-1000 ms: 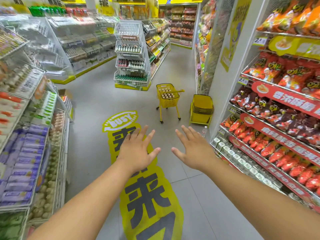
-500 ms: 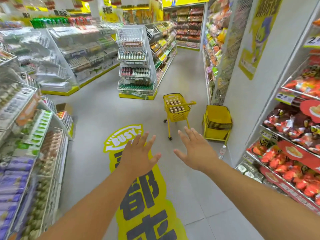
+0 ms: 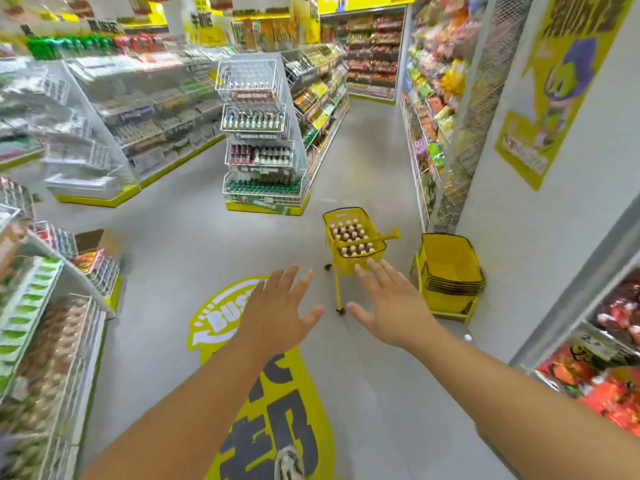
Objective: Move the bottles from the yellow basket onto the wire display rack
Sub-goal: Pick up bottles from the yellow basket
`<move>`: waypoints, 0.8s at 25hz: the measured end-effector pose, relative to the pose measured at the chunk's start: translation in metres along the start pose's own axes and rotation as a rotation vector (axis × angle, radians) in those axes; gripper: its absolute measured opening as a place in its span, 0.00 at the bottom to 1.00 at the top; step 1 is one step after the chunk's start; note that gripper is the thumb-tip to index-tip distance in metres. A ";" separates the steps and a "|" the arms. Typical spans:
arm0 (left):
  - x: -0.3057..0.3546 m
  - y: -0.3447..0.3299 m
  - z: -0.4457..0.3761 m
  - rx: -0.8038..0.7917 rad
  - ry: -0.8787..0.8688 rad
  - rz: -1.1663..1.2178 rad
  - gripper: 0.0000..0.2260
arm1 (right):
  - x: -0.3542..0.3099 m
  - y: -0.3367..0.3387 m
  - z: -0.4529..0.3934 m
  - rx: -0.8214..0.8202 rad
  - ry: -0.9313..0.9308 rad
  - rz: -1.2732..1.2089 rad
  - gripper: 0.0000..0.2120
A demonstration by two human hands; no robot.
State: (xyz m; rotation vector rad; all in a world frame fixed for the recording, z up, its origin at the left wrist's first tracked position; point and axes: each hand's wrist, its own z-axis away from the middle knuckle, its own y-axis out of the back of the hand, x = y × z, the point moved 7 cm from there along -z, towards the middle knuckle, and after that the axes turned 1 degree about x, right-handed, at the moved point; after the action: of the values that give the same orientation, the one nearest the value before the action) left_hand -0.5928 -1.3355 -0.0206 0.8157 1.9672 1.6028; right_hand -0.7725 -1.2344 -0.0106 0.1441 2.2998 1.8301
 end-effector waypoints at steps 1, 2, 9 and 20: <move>-0.010 -0.006 -0.026 0.002 -0.015 -0.015 0.37 | 0.004 -0.006 -0.024 0.010 -0.006 0.000 0.46; -0.021 -0.011 -0.051 0.000 -0.029 -0.030 0.37 | 0.007 -0.012 -0.048 0.015 -0.013 0.005 0.46; -0.120 -0.030 -0.238 0.027 -0.087 0.017 0.40 | 0.020 -0.047 -0.249 0.060 -0.064 0.063 0.42; -0.218 -0.099 -0.482 -0.004 -0.130 0.037 0.40 | 0.074 -0.130 -0.506 0.046 -0.092 0.042 0.36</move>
State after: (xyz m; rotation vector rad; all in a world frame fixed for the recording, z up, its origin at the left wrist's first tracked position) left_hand -0.7832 -1.8384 -0.0206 0.9358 1.8679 1.5338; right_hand -0.9473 -1.7315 -0.0351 0.2800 2.2936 1.7519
